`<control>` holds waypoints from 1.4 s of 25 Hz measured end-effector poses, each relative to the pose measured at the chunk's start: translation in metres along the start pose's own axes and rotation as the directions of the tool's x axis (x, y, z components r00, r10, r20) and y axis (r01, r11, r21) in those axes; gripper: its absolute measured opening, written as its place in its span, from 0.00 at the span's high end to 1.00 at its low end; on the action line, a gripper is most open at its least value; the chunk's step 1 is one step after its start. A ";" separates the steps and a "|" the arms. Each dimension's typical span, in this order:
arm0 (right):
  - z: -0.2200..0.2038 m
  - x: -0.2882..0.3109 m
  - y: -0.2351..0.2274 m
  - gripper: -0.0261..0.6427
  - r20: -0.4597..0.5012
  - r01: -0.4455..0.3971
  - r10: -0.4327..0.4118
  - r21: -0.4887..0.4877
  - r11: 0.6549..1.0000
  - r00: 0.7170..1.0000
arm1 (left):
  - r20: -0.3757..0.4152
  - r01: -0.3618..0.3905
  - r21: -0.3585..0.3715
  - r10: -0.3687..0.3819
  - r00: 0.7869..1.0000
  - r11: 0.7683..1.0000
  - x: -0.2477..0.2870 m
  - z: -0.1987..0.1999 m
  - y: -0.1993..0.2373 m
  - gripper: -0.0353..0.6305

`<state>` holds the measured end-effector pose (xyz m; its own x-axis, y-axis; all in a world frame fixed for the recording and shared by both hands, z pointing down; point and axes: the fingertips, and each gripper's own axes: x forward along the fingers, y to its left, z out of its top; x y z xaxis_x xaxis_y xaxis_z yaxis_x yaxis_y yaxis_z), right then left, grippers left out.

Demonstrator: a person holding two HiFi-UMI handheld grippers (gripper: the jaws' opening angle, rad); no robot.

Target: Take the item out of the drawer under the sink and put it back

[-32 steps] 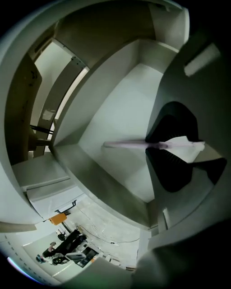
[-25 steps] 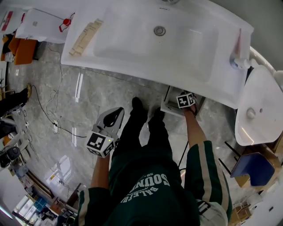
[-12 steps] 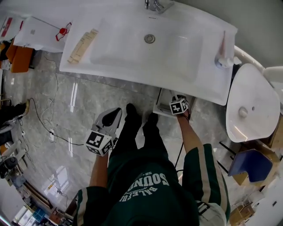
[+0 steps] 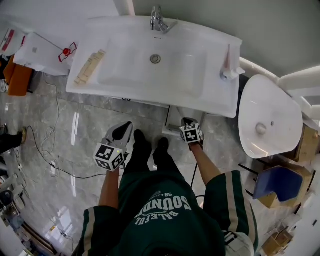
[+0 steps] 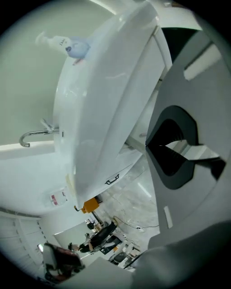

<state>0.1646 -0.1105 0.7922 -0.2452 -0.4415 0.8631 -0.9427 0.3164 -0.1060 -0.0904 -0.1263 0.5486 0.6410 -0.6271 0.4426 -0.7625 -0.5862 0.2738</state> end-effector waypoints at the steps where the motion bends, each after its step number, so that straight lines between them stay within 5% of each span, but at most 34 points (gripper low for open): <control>1: 0.011 -0.012 0.004 0.96 0.032 -0.006 0.006 -0.010 1.000 0.999 | 0.006 0.003 0.003 -0.003 1.000 1.000 -0.002 0.003 -0.001 0.87; 6: 0.062 -0.066 0.025 0.96 0.168 -0.028 0.036 -0.054 0.998 0.985 | 0.042 0.015 0.041 -0.016 0.999 0.999 -0.003 0.024 0.001 0.87; 11: 0.118 -0.120 0.033 0.96 0.337 -0.023 0.050 -0.083 0.996 0.940 | 0.085 0.028 0.079 -0.035 0.996 0.996 0.003 0.045 -0.004 0.87; 20: 0.222 -0.240 0.023 0.96 0.634 0.009 0.025 -0.051 0.999 0.773 | 0.187 0.048 0.148 -0.075 0.979 0.988 0.008 0.103 -0.028 0.87; 28: 0.259 -0.313 0.028 0.96 0.759 0.052 0.010 -0.058 0.997 0.651 | 0.253 0.040 0.211 -0.094 0.963 0.977 -0.006 0.143 -0.034 0.87; 31: 0.260 -0.321 0.034 0.96 0.774 0.052 0.014 -0.061 0.997 0.633 | 0.259 0.042 0.217 -0.099 0.961 0.975 -0.008 0.148 -0.036 0.87; 35: 0.252 -0.315 0.040 0.96 0.761 0.044 0.023 -0.068 0.997 0.648 | 0.257 0.045 0.213 -0.101 0.961 0.976 -0.009 0.144 -0.038 0.87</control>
<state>0.1472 -0.1705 0.3912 -0.3529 -0.9181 0.1806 -0.9351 0.3527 -0.0340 -0.0544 -0.1723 0.4110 0.7153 -0.6757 0.1782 -0.6967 -0.7096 0.1056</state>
